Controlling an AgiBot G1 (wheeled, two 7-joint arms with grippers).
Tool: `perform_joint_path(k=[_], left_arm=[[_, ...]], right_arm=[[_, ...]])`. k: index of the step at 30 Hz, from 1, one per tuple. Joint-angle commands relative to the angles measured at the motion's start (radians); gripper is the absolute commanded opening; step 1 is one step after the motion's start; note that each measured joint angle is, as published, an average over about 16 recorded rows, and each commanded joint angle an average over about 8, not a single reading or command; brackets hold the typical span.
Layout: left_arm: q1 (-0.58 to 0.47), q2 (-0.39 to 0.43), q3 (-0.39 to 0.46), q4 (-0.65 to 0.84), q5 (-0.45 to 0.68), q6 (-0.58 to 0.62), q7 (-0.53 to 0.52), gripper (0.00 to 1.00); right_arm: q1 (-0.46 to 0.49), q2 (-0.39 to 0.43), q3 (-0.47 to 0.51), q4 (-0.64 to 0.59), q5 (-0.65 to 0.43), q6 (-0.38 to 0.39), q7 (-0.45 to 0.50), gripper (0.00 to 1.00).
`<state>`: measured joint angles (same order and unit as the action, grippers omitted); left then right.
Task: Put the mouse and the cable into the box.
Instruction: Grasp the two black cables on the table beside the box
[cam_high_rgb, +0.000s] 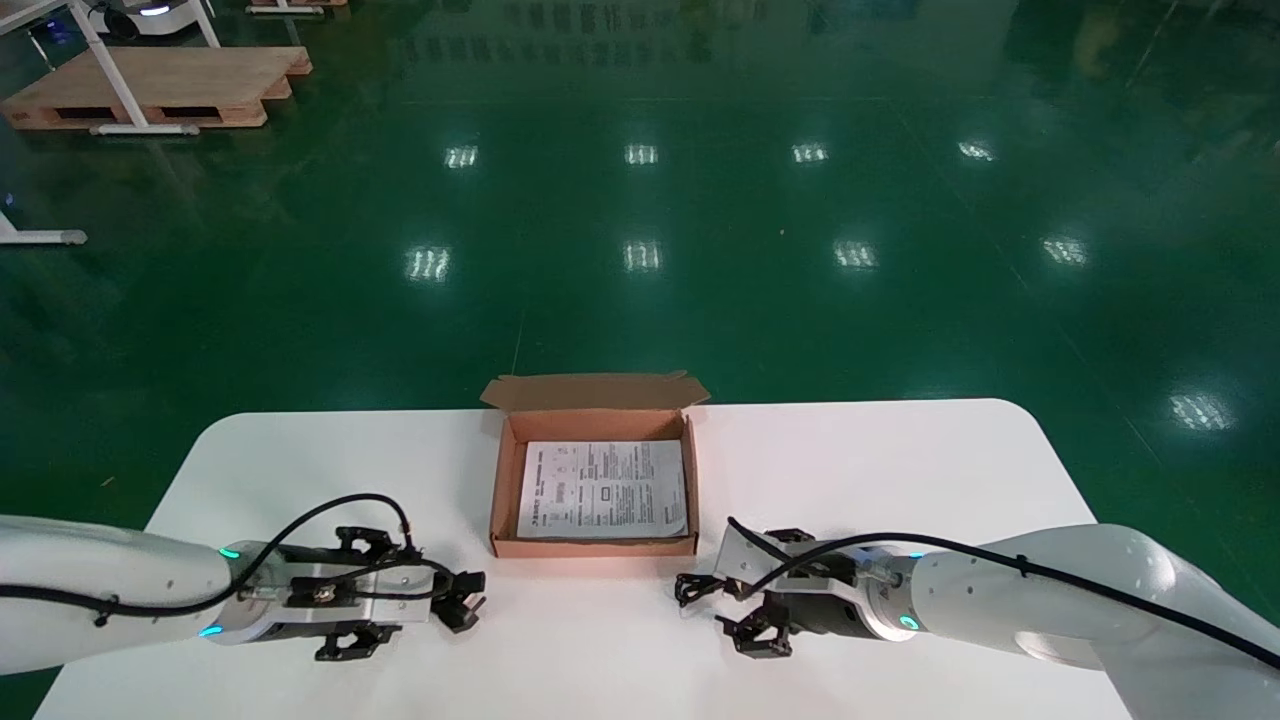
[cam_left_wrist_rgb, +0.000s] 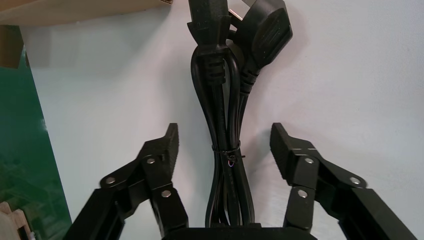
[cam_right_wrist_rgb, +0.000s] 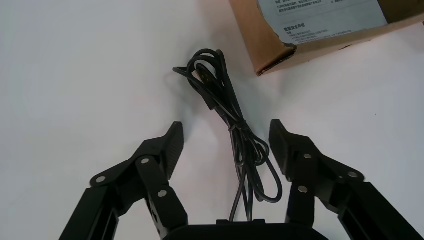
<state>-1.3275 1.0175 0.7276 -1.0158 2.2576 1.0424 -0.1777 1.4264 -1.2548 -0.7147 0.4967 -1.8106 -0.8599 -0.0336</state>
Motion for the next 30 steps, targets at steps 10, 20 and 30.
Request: perform_joint_path(k=[10, 20, 30], left_arm=[[0.0, 0.0, 0.0, 0.0, 0.0, 0.0, 0.0, 0.0], [0.0, 0.0, 0.0, 0.0, 0.0, -0.001, 0.0, 0.0], [0.0, 0.0, 0.0, 0.0, 0.0, -0.001, 0.0, 0.0]], right_arm=[[-0.001, 0.001, 0.0, 0.002, 0.0, 0.0, 0.001, 0.0], [-0.001, 0.001, 0.0, 0.003, -0.001, -0.001, 0.001, 0.0], [-0.001, 0.002, 0.0, 0.003, -0.001, -0.001, 0.001, 0.0]])
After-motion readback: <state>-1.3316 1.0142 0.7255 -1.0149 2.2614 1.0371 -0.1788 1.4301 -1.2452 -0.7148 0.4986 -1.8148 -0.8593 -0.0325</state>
